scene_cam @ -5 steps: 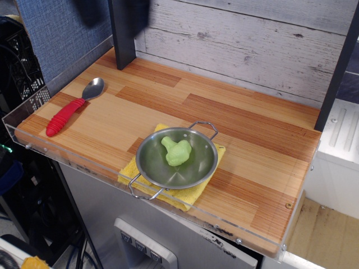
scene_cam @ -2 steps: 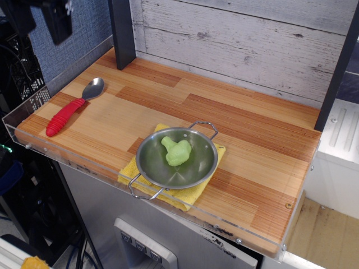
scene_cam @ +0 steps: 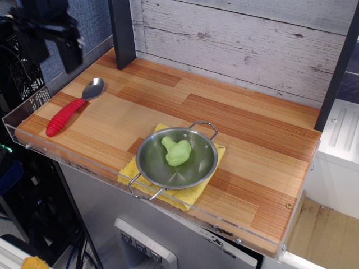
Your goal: Move the spoon bottom right of table
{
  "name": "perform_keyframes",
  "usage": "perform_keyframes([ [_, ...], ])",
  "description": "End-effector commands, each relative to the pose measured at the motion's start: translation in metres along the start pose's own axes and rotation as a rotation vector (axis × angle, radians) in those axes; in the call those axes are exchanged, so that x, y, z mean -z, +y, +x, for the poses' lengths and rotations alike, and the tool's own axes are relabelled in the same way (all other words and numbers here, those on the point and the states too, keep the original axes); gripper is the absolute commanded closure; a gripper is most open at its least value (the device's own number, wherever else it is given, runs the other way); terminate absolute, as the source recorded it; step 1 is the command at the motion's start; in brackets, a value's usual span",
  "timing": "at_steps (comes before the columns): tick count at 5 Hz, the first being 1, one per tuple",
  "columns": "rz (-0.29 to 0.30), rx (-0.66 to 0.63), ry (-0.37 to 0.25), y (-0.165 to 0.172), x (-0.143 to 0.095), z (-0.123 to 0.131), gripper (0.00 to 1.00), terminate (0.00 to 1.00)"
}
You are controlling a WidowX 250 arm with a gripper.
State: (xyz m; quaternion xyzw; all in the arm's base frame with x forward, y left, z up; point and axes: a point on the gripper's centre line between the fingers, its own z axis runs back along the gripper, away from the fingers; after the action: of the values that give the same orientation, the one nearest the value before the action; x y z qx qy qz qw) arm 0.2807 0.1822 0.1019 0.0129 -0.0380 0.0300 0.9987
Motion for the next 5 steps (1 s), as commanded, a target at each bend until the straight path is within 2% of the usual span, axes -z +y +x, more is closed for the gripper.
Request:
perform_keyframes([
  [1, 0.043, -0.035, 0.016, -0.002, 0.031, 0.001, 0.00, 0.00],
  [3, 0.024, -0.011, 0.091, 0.019, 0.051, -0.009, 0.00, 0.00],
  [5, 0.033, 0.022, 0.149, 0.012, 0.069, -0.009, 0.00, 0.00],
])
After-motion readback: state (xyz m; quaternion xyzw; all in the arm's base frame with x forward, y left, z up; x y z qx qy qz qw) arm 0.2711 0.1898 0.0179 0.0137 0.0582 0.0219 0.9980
